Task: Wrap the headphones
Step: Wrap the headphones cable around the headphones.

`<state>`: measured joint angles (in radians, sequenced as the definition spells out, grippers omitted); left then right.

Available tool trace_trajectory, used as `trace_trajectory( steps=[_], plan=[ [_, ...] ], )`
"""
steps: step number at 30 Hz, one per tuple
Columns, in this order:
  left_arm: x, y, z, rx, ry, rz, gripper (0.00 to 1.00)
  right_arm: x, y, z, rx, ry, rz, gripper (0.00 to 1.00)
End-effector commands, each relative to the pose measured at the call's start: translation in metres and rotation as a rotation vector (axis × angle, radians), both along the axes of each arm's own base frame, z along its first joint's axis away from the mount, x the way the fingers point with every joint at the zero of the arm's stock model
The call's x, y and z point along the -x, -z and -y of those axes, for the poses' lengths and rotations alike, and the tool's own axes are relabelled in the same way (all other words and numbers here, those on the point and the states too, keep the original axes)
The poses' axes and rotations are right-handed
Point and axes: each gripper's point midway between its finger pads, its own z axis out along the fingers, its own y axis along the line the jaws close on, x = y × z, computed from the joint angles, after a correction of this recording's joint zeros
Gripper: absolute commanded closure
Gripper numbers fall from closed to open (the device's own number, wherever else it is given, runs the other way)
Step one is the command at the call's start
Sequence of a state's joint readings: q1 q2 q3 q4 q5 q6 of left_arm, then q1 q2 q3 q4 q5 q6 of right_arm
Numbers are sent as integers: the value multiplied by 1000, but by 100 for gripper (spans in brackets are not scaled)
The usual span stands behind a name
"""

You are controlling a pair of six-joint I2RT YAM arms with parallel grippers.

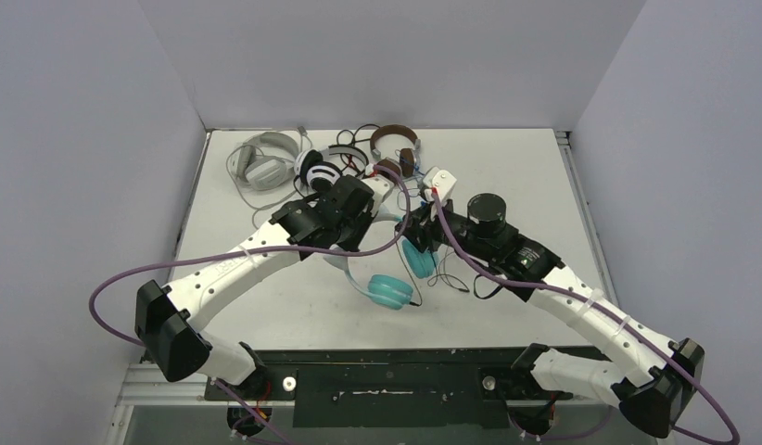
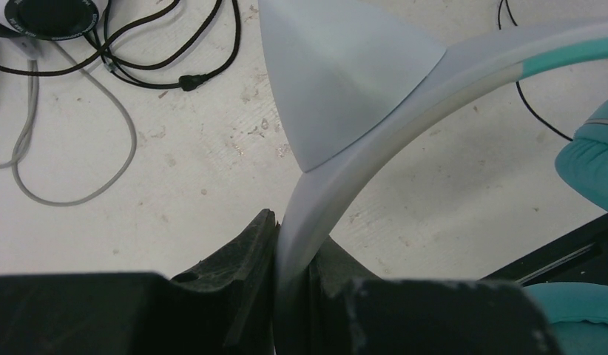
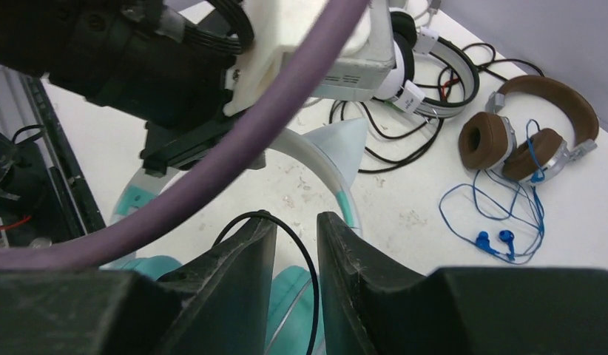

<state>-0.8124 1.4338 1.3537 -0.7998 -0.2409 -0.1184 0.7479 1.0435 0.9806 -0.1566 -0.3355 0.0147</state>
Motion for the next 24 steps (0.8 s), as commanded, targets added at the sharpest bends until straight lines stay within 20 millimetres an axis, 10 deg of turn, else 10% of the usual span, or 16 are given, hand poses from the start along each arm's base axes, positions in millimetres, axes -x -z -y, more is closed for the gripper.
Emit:
trace_trajectory(
  steps=[1, 24],
  plan=[
    [-8, -44, 28, 141, 64, 97, 100, -20, -19, 11, -10, 138, 29, 72],
    [4, -27, -7, 0, 80, 102, 100, -28, -16, 49, 139, 266, 58, 62]
  ],
)
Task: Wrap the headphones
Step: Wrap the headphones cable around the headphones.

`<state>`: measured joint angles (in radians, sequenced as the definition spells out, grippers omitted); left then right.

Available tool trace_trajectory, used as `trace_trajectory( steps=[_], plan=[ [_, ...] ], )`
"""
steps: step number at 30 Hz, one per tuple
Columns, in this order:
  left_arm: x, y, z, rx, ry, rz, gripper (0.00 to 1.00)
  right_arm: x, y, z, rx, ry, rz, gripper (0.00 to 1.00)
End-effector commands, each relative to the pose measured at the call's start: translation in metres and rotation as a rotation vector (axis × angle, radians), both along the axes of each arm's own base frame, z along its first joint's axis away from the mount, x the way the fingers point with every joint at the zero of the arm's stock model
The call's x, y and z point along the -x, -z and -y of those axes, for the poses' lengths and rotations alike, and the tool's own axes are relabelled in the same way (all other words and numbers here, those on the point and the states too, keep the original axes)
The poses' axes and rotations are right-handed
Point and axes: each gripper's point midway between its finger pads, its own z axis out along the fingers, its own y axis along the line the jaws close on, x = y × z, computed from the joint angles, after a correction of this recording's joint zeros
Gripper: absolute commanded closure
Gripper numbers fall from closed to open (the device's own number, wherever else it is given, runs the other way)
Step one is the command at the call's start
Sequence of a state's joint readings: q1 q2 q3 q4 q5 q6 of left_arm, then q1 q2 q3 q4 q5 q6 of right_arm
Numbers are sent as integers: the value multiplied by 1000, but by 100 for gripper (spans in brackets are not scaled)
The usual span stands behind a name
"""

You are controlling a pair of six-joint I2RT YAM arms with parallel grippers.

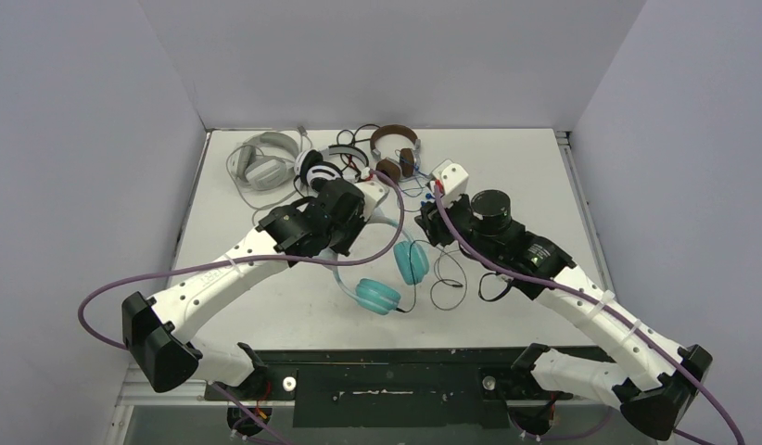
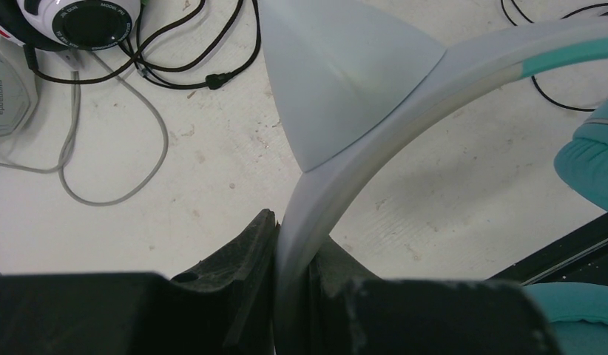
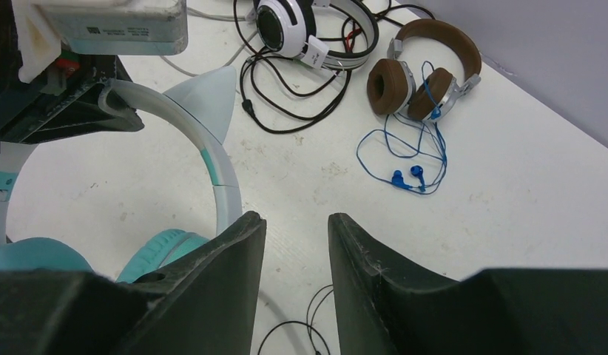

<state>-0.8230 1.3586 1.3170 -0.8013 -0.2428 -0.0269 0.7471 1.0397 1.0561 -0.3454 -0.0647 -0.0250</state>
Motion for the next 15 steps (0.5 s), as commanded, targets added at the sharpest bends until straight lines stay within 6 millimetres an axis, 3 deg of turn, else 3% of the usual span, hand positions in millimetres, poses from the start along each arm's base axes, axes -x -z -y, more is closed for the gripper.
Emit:
trace_trajectory(
  steps=[1, 5, 8, 15],
  plan=[
    [-3, -16, 8, 47, 23, 35, 100, -3, -22, 2, -9, -1, 60, 63],
    [5, -22, 25, 141, 79, 7, 100, -2, -13, -7, -20, -36, 41, 62],
    [5, -26, 28, 196, 76, -20, 100, -6, -8, -3, -28, -4, 35, 61],
    [13, -25, 34, 431, 125, -217, 100, -21, -9, 37, -132, 139, 15, 61]
  ],
)
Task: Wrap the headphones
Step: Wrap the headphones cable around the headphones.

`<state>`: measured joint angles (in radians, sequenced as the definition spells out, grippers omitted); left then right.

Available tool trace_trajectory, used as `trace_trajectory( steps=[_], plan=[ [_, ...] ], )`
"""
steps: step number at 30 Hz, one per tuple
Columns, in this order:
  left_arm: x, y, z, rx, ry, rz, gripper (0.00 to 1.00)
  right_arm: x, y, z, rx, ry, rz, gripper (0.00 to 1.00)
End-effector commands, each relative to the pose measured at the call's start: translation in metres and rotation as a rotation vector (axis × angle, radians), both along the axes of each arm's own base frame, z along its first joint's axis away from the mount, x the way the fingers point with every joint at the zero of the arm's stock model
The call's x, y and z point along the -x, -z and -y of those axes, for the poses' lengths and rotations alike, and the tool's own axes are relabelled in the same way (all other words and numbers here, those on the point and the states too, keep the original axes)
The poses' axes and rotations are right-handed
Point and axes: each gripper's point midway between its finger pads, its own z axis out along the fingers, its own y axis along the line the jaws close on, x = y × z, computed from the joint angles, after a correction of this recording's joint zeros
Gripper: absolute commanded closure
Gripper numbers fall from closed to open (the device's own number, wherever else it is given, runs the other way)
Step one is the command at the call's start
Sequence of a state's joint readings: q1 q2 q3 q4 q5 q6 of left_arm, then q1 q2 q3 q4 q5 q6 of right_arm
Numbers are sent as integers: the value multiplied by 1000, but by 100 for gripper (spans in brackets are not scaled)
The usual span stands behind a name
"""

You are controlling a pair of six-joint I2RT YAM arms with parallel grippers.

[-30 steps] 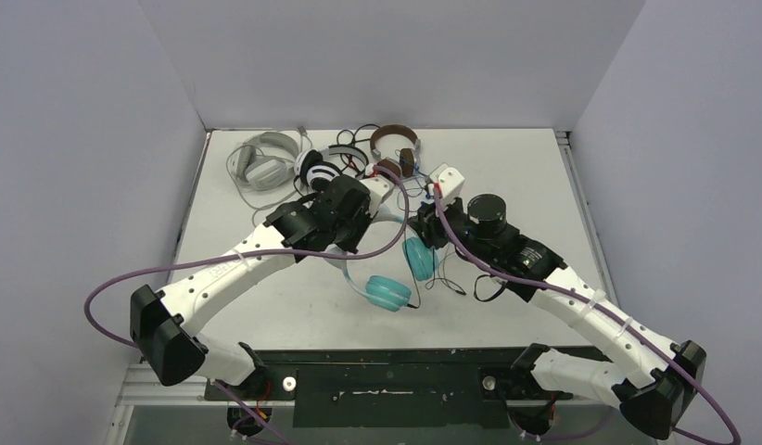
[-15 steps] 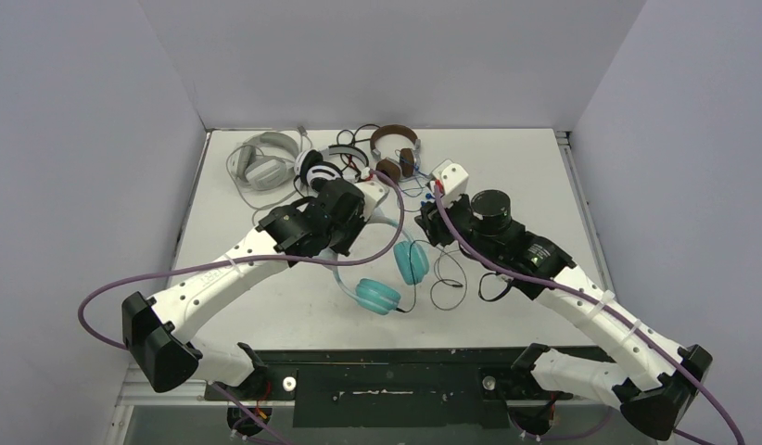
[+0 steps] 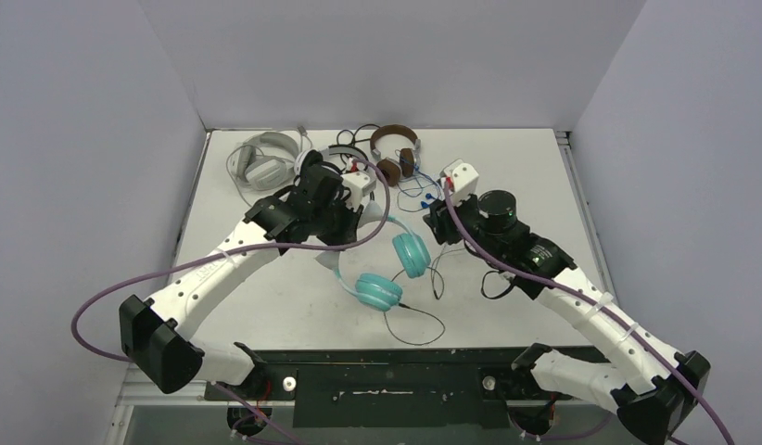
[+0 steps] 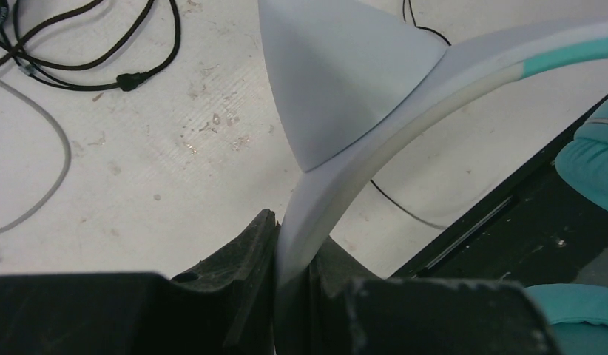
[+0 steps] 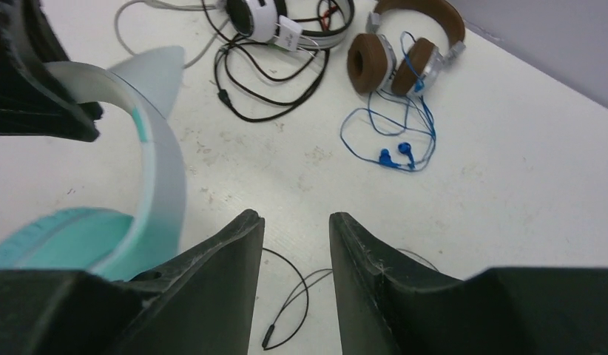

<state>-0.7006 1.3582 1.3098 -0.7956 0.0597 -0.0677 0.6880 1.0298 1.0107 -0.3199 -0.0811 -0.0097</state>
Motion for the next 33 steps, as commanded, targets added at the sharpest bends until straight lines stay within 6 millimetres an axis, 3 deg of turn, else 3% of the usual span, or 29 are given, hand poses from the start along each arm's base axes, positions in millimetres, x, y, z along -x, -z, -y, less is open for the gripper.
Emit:
trace_trajectory(
  steps=[1, 5, 8, 16, 23, 28, 33],
  plan=[
    [7, -31, 24, 267, 65, -55, 100, -13, -21, 30, -141, 115, 31, 60],
    [3, -33, 18, 292, 24, -74, 100, -10, -22, 53, -187, 179, 35, 43],
    [-10, -42, 5, 315, -55, -71, 100, 1, -12, 56, -206, 168, 18, 38],
    [-30, -108, -25, 428, -202, 61, 100, 42, 15, 31, -442, -5, -21, 26],
    [-36, -150, -43, 479, -314, 150, 100, 50, 38, 20, -514, -70, -36, 12],
    [-36, -172, -44, 521, -330, 183, 100, 59, 43, 8, -544, -158, -21, 12],
    [-32, -179, -37, 562, -308, 161, 100, 62, 44, -11, -537, -223, -4, 14]
  ],
)
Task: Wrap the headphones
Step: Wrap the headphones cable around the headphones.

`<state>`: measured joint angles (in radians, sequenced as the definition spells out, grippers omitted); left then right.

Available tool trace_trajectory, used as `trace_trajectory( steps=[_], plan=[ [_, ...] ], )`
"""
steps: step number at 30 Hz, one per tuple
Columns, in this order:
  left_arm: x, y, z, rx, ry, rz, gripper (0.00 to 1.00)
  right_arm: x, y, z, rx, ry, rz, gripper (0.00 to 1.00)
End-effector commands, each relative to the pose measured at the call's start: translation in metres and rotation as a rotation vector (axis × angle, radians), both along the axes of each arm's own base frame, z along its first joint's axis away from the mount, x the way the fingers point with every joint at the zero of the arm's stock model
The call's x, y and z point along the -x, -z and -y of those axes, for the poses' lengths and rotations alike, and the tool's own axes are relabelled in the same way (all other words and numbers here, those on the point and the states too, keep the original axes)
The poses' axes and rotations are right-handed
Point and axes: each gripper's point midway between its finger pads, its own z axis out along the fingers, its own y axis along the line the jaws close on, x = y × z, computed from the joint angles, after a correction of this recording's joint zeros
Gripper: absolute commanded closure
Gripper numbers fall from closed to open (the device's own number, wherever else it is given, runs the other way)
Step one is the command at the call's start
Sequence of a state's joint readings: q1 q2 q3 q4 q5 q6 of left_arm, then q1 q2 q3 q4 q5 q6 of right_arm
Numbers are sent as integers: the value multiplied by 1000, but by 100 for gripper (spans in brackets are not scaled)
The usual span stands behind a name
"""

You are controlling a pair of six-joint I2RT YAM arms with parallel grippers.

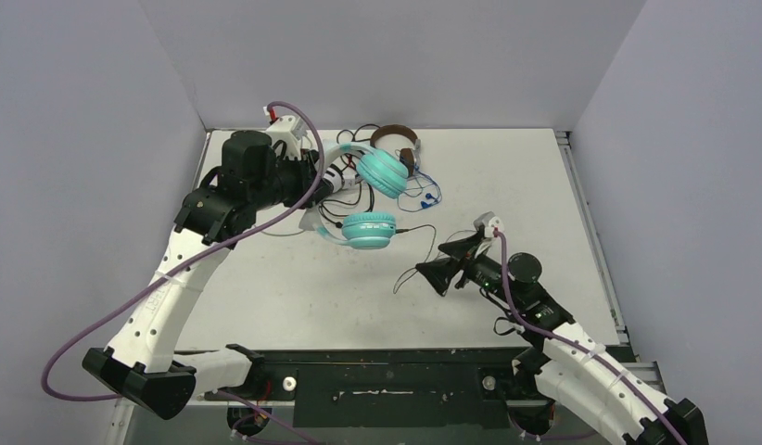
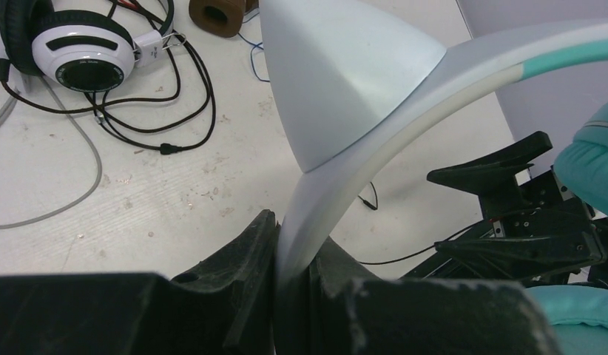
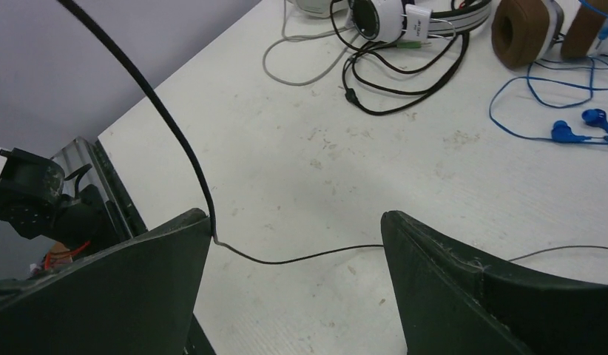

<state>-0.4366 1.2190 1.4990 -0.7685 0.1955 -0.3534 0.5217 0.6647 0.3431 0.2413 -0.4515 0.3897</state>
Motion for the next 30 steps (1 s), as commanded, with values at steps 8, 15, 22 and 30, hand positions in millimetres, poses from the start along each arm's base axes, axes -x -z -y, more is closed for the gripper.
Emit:
trace_trajectory(
  steps=[8, 15, 22, 30],
  plan=[
    [5, -48, 7, 121, 14, 76, 100, -2, -30, -51, -21, -115, 146, 60],
    [-2, -17, -7, 23, -42, 49, 100, -14, -60, -23, -22, 57, 200, 100],
    [-8, 14, -11, -42, -41, 32, 100, -20, -83, 0, 90, 144, 238, 83],
    [-12, -16, -17, 17, -103, 121, 100, -8, -55, -10, 93, 62, 174, 27]
  ],
)
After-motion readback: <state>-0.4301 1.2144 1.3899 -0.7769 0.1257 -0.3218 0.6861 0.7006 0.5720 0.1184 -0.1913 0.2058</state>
